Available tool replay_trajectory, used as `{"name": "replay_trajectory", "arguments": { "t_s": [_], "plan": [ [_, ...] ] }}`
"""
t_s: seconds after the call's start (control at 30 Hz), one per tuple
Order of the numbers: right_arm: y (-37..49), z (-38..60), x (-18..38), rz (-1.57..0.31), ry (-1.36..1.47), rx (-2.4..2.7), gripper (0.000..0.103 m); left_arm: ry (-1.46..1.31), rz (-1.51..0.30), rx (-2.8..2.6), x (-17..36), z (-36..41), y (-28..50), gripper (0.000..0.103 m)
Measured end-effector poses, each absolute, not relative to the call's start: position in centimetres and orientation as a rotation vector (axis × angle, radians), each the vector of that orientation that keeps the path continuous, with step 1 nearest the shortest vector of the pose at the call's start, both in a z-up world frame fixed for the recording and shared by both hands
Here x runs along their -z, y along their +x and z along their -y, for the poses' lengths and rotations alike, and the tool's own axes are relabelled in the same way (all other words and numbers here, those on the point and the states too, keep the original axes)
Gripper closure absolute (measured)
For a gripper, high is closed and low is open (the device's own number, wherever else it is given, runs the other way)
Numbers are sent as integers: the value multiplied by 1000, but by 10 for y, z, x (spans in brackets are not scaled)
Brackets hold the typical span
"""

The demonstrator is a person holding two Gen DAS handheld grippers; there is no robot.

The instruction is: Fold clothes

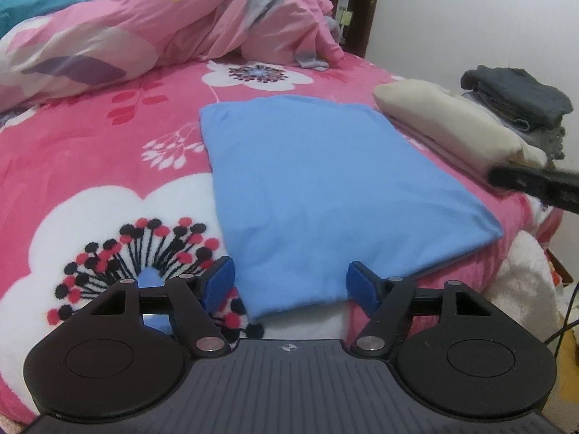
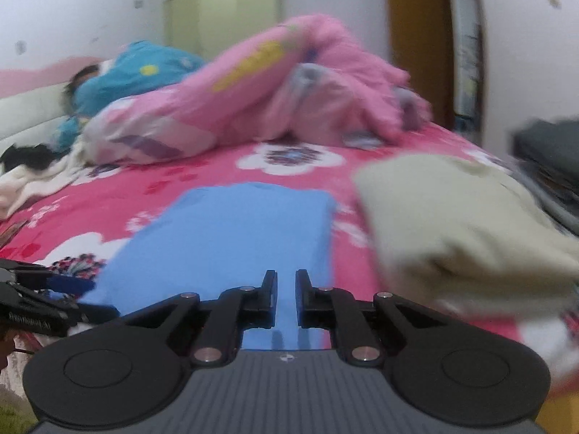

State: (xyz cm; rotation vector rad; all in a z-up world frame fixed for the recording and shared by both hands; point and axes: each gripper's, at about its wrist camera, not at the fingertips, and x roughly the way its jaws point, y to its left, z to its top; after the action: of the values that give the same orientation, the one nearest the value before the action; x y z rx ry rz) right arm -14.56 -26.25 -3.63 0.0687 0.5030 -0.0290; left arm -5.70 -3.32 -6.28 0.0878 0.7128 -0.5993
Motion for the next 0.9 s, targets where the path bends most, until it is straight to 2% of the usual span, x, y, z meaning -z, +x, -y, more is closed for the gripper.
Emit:
{"name": "replay_trajectory", "arguments": {
  "t_s": [0.1, 0.2, 0.43, 0.63, 0.8, 0.9],
  "plan": [
    [-117, 248, 53, -557, 46, -29, 93, 98, -708, 596, 63, 35, -58, 32],
    [-110, 258, 69, -603, 67, -3, 103, 95, -703, 601, 65, 34, -58, 32],
    [-139, 301, 57, -629, 126, 224, 102, 85, -698, 624, 69, 30, -56, 30],
    [-104, 253, 36, -520, 25, 60, 102, 84, -692, 624, 69, 30, -58, 30],
    [-56, 255, 72, -655, -140, 161, 103, 78, -683, 631, 71, 28, -60, 30],
    [-62, 274, 56, -653, -50, 207, 103, 78, -675, 646, 73, 25, -59, 30]
  ]
}}
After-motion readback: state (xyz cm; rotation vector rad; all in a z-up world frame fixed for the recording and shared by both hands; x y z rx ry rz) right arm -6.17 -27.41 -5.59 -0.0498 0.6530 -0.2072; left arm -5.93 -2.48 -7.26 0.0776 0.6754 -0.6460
